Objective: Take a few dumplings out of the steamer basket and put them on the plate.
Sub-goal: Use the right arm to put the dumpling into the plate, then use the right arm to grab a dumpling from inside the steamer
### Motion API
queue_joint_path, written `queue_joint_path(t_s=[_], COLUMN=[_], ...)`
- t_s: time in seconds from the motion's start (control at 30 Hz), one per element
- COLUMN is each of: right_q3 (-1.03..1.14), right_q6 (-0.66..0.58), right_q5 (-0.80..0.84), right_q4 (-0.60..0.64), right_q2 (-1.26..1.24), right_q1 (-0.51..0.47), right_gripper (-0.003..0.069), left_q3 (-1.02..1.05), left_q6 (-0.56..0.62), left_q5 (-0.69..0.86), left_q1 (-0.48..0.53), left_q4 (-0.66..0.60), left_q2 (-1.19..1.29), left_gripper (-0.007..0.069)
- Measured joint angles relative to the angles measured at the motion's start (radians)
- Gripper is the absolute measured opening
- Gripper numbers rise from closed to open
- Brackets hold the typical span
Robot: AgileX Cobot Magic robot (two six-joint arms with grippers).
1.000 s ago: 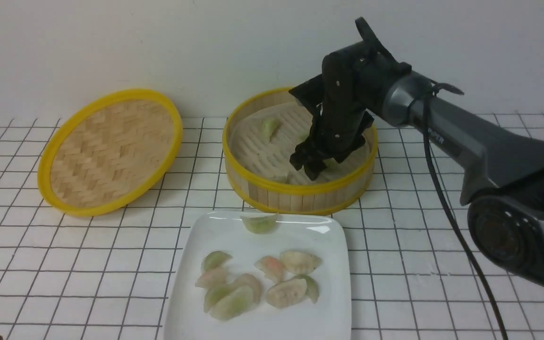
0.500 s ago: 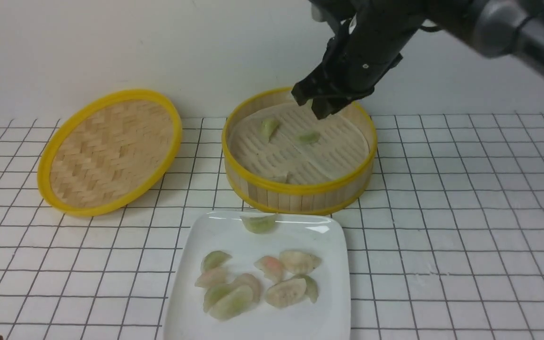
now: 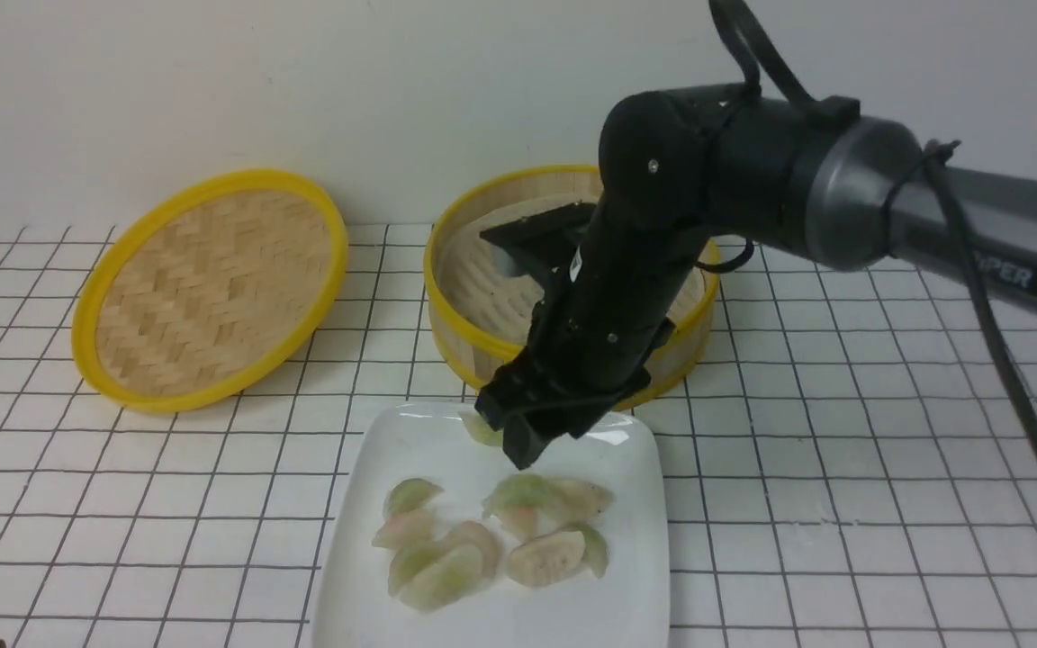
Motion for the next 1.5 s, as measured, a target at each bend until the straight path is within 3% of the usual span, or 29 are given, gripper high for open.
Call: queue_joint_path(t_s=[0.13,0.37,0.63,0.9,1.27,1.5], right_q3=[-0.133,-0.483,-0.727,-0.698,-0.591,-0.591], right_q6=[0.048,0.133,0.223,0.236,0.299,0.329], right_q5=[-0.042,-0.007,0.028,0.033,0.032,0.021], right_q4=[-0.053,-0.077,-0.063,-0.018,-0.074,-0.023], right_q2=[0.025,0.262,0.530,0.511,0.455,0.471], right_q1=[-0.023,-0.123,-0.131,-0.127,-0.118,-0.119], right_gripper=[0.0537,0.0496,0.0486,0.0451,0.0445,0.0426], left_q3=[0.000,0.000,0.000,0.000,0.000,0.000], left_q6=[0.000,0.000,0.000,0.000,0.000,0.000], left_q5=[0.000,0.000,0.000,0.000,0.000,0.000], left_q1=[0.000,0.000,0.000,0.000,0.000,0.000], left_q4=[0.000,0.000,0.000,0.000,0.000,0.000], left_q2=[0.000,0.000,0.000,0.000,0.000,0.000], left_gripper=[-0.0006,-0.0006,-0.0006,-0.0006,-0.0006,-0.0006])
